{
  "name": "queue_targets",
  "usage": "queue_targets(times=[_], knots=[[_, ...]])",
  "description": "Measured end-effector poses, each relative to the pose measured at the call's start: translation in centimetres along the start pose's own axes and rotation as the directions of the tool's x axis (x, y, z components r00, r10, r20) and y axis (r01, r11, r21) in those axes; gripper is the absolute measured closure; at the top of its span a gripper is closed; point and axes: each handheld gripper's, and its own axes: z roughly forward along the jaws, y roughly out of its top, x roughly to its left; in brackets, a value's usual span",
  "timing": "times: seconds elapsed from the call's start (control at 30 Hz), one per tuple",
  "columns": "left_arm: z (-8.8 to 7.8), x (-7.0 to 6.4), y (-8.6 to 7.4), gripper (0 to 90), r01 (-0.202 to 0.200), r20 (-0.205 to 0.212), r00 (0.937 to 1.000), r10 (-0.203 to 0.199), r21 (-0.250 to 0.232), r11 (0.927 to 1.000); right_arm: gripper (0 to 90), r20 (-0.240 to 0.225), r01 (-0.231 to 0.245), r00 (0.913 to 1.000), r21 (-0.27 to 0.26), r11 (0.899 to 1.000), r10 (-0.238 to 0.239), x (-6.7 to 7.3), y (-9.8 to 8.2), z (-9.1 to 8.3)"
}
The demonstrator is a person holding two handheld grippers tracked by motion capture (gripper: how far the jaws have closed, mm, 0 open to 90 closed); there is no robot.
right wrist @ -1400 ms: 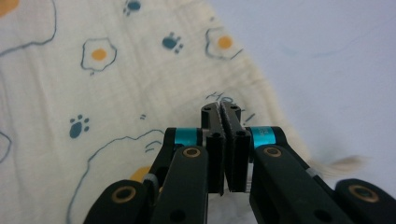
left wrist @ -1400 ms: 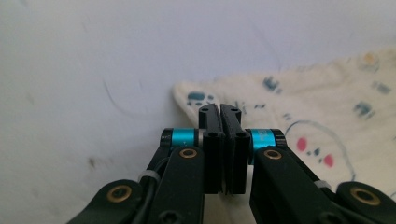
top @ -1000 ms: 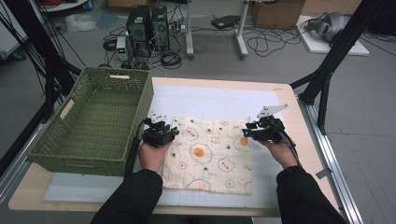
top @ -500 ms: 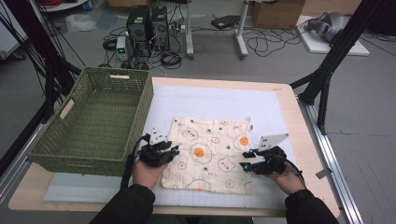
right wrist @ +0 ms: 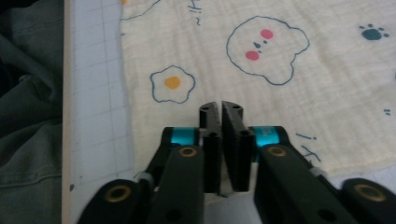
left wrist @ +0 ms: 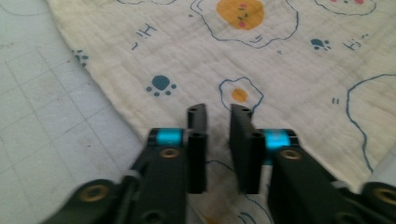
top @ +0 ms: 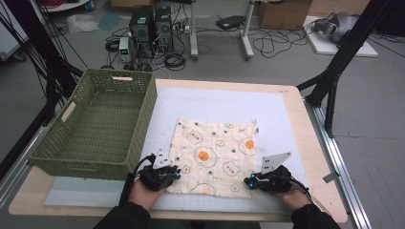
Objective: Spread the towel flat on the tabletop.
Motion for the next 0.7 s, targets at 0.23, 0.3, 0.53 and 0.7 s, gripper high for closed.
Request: queue_targets(times=[0.23,0.3,0.53,0.7], knots=[[-0.5,-0.4,-0.4,89.1,-0.001,0.017,0.9999,0.001,-0.008,1.0,88.9,-0.006,-0.003,1.0,-0.005,1.0,0.003,0.3,-0.5,-0.6],[-0.7,-0.7,-0.6,89.1,-0.005,0.023,0.9997,0.006,-0.013,0.9999,88.9,0.001,-0.001,1.0,-0.011,1.0,0.001,0.5,-0.8,-0.9],[-0.8,-0.4,-0.6,78.6,-0.025,0.028,0.9993,0.026,-0.042,0.9988,65.3,-0.018,-0.074,0.9972,-0.108,0.991,0.072,0.3,-0.8,-1.1],[-0.6,0.0,-0.1,70.7,-0.043,0.048,0.9978,0.046,-0.072,0.9965,52.4,0.024,-0.137,0.9896,-0.149,0.979,0.142,-0.8,-0.5,-1.0]])
